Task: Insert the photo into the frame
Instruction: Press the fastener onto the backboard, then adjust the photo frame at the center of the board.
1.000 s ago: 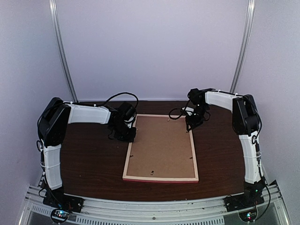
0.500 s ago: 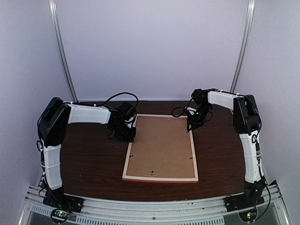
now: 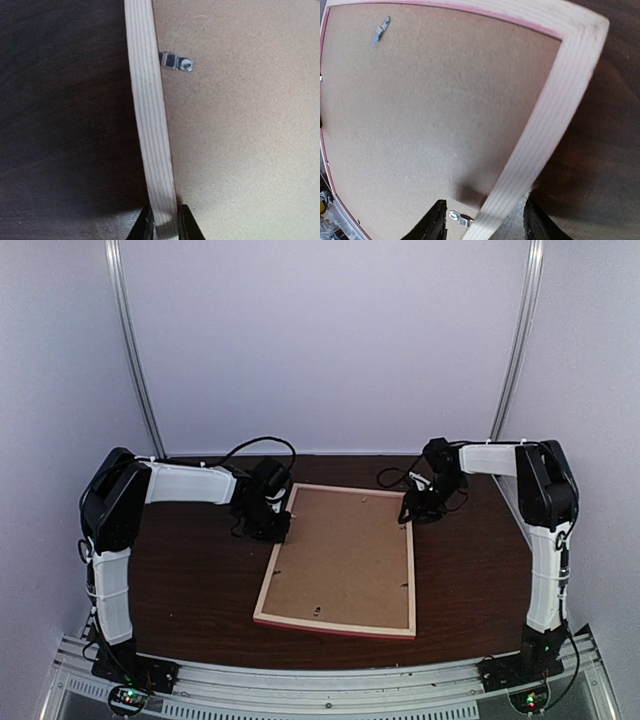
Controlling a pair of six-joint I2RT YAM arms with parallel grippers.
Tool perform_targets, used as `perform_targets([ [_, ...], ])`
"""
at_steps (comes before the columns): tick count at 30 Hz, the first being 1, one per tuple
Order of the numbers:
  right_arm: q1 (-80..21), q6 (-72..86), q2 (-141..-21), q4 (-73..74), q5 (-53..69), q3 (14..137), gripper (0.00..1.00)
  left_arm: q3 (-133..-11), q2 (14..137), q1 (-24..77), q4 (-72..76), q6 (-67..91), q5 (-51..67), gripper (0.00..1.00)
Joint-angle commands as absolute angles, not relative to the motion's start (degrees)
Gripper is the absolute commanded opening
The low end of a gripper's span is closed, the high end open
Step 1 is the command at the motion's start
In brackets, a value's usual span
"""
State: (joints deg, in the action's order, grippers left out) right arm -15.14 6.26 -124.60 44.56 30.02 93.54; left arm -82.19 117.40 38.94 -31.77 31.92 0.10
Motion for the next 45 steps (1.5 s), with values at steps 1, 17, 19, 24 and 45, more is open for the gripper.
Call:
perform_targets([
  [1,-15.96,10.69,-119.63,41.79,26.47,83.84,0.54,-82.99,117.52,39.11,-32.96,29.34,0.88,0.15],
  [17,-25.28,19.03,-108.37,35.31,17.35,67.56,0.46,-83.21,116.41,39.11,-33.38,29.11,-2.13,0.25],
  [19,-25.31,18.55,-108.41,36.09,15.76,67.63,0.38,-83.84,116.21,39.03,-33.93,28.89,-2.12,0.28],
  [24,-25.16,15.1,-109.07,39.65,10.42,69.83,0.22,-85.36,115.03,38.0,-34.96,28.01,-0.86,0.48],
  [45,-22.53,-12.42,-127.54,49.5,18.19,96.21,0.02,-91.75,117.53,27.23,-35.12,15.02,13.29,0.96],
])
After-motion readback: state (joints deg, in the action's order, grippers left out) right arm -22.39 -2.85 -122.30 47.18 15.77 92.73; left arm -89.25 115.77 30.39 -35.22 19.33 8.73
